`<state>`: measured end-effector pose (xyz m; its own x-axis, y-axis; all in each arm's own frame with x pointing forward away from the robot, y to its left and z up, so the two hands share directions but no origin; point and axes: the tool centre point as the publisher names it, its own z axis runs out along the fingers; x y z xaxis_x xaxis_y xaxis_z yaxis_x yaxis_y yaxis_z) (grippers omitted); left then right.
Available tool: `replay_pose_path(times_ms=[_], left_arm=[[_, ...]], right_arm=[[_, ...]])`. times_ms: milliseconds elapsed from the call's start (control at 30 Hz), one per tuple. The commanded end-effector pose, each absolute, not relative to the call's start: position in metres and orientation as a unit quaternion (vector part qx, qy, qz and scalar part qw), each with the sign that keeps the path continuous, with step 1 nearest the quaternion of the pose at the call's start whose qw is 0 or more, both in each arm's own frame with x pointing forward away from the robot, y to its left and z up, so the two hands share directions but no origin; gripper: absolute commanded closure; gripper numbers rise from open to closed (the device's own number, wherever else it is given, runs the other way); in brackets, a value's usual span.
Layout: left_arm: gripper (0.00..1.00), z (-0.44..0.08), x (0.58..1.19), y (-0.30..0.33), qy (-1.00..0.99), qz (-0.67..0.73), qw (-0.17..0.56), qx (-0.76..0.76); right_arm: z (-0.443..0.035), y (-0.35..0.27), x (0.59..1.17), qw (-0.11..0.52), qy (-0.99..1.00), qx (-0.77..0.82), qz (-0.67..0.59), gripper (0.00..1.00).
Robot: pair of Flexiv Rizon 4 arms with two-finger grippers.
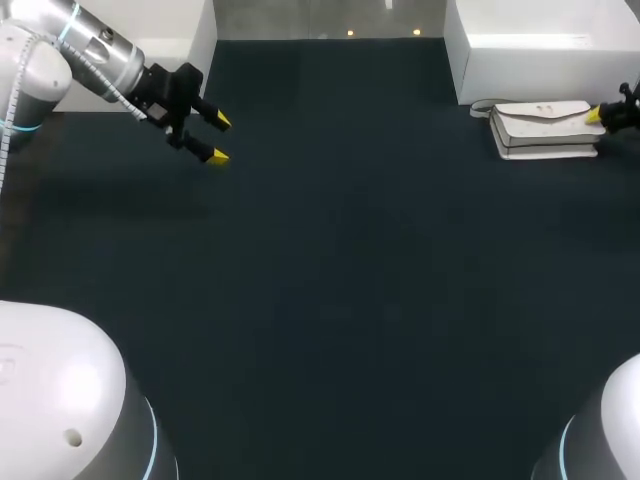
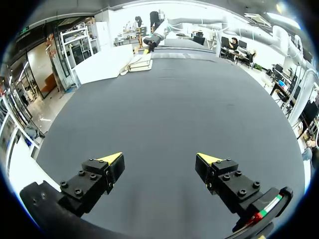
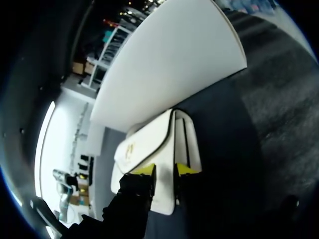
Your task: Pick up the bag, open it, inspect its contents, close it, and place it on the opposite side
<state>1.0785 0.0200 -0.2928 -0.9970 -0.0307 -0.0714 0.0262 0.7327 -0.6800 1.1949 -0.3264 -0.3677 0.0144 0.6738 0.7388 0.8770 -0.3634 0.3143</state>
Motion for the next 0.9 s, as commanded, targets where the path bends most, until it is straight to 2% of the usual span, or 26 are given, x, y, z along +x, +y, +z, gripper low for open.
replay_pose_path(times_ms=[33, 133, 200, 500, 900], left_arm=[[0.0, -0.294, 1.079, 0.02, 0.93, -0.367, 0.04, -0.001], [0.0, -0.294, 1.079, 0.02, 0.93, -0.367, 0.04, -0.001], [0.0, -0.294, 1.079, 0.02, 0.93, -0.367, 0.04, -0.001], [0.0, -0.294, 1.079, 0.02, 0.93, -0.367, 0.04, -0.001], [0.0, -0.294, 1.079, 0.02, 0.93, -0.367, 0.04, -0.001]], right_arm=[[-0.372, -0.329, 1.2, 0.332, -0.654, -0.627, -0.262, 0.8], [-0.374, -0.326, 1.197, 0.337, -0.654, -0.623, -0.266, 0.87], [-0.374, -0.325, 1.196, 0.341, -0.653, -0.617, -0.275, 1.0], [-0.368, -0.315, 1.186, 0.349, -0.651, -0.6, -0.307, 1.0], [-0.368, -0.259, 1.16, 0.329, -0.641, -0.603, -0.343, 1.0]])
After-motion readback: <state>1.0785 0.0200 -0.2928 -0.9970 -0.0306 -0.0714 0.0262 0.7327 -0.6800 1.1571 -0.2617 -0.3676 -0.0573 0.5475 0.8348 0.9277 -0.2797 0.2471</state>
